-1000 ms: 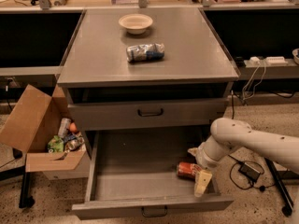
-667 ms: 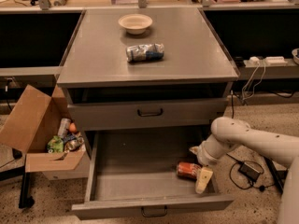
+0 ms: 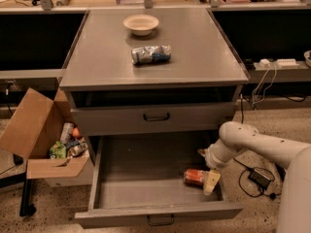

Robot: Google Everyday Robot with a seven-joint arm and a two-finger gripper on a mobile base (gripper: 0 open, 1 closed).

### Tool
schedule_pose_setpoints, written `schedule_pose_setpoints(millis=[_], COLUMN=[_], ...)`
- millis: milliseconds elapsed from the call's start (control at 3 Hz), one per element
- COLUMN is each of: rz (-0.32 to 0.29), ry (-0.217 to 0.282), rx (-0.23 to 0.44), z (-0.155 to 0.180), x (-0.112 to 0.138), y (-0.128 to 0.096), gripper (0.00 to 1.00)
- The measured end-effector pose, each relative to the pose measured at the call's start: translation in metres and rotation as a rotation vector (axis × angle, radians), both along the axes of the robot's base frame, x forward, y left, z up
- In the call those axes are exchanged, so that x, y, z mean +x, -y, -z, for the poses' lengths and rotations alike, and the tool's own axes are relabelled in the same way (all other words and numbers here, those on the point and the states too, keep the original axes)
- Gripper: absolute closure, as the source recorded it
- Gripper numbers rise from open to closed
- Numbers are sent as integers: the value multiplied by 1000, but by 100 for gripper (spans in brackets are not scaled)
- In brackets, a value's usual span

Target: Pick coke can from middle drawer and place on counter

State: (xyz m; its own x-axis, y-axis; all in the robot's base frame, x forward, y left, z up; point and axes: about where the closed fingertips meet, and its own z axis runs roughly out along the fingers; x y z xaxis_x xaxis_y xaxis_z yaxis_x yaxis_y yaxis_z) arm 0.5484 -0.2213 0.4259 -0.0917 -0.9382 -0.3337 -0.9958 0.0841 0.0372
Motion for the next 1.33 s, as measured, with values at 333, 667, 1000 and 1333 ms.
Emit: schedule_pose_setpoints(millis=[333, 667, 1000, 1333], rz=[-5, -20, -27, -35], ry=[15, 18, 4, -7], rx=[-39, -102, -161, -206], z=[13, 29, 47, 60], x=[11, 13, 8, 3], y=[1, 0, 1, 4], gripper=[0, 0, 0, 16])
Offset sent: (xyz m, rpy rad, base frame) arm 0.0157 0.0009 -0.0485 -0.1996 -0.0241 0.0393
